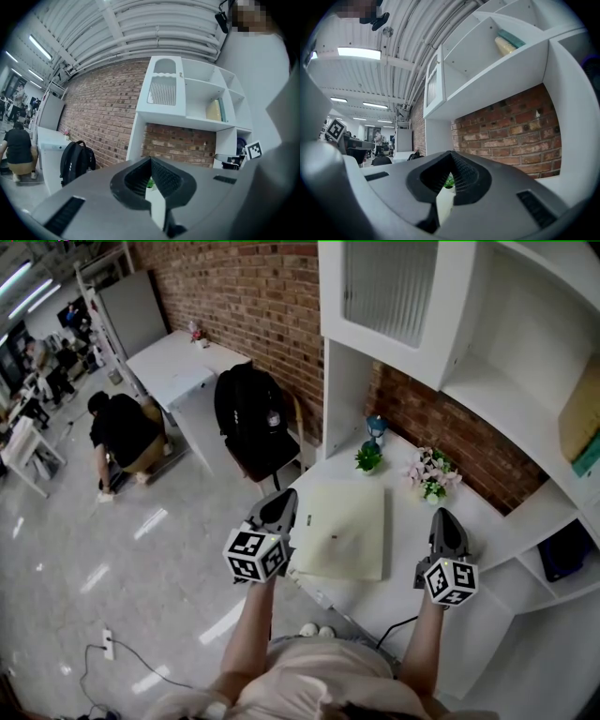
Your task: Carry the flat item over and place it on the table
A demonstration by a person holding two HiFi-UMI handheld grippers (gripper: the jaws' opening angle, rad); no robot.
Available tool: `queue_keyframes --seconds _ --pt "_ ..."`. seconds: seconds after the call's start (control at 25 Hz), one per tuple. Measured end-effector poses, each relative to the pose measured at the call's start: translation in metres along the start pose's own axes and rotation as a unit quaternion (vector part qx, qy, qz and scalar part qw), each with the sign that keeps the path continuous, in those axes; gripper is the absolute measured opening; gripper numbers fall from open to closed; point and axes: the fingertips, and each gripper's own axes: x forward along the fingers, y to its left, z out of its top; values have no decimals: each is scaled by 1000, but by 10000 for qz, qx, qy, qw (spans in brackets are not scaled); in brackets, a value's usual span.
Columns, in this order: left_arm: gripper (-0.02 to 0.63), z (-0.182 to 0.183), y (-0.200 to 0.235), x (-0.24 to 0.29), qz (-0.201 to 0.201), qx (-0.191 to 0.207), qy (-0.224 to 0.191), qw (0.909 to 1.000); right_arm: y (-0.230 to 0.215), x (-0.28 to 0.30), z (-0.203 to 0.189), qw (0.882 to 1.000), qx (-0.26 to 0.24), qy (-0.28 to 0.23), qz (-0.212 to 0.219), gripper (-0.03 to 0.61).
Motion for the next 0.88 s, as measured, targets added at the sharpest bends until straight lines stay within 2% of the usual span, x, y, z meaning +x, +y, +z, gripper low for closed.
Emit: queue_keyframes --seconds 0.88 --pt "28 -6 -16 -5 -166 -183 95 9996 -7 -21 -1 9997 -171 127 -120 14"
